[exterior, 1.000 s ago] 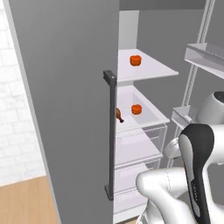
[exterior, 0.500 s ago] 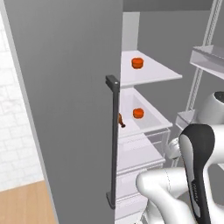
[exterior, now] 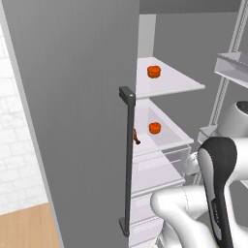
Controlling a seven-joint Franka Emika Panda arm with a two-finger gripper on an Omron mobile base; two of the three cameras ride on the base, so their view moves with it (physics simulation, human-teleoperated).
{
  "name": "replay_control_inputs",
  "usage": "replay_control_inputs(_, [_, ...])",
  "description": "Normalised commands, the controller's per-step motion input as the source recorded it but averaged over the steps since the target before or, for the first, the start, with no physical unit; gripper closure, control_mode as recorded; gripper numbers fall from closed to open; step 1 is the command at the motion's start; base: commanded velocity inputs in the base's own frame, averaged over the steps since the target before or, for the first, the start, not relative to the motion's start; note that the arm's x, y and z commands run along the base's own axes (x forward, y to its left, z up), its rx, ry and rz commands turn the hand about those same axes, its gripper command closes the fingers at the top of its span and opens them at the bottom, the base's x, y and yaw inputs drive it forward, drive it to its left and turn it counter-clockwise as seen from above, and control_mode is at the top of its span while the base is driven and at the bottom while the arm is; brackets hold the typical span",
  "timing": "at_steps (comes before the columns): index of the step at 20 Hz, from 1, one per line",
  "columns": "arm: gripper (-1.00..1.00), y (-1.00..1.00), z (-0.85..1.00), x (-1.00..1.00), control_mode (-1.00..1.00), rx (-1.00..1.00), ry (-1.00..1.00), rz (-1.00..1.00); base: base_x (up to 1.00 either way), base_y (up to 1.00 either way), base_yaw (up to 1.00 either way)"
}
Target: Place one squash and one chicken drumstick in each tupperware on the nearby counter, to pack two identical lunches.
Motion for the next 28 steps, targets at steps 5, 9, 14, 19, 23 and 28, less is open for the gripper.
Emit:
replay_control_inputs(5, [-1.00, 0.00, 0.03, 0.29, -1.00, 0.00, -0.14, 0.00, 0.00, 0.00, 0.00])
replay_control_inputs(9, [-1.00, 0.00, 0.33, 0.26, -1.00, 0.00, -0.37, 0.00, 0.00, 0.00, 0.00])
replay_control_inputs(14, [-1.00, 0.00, 0.55, 0.10, -1.00, 0.00, -0.33, 0.00, 0.00, 0.00, 0.00])
replay_control_inputs(19, [-1.00, 0.00, 0.63, 0.09, -1.00, 0.00, -0.14, 0.00, 0.00, 0.00, 0.00])
replay_control_inputs(23, [-1.00, 0.00, 0.63, 0.08, -1.00, 0.00, -0.08, 0.00, 0.00, 0.00, 0.00])
replay_control_inputs(28, [-1.00, 0.00, 0.37, 0.19, -1.00, 0.02, -0.07, 0.00, 0.00, 0.00, 0.00])
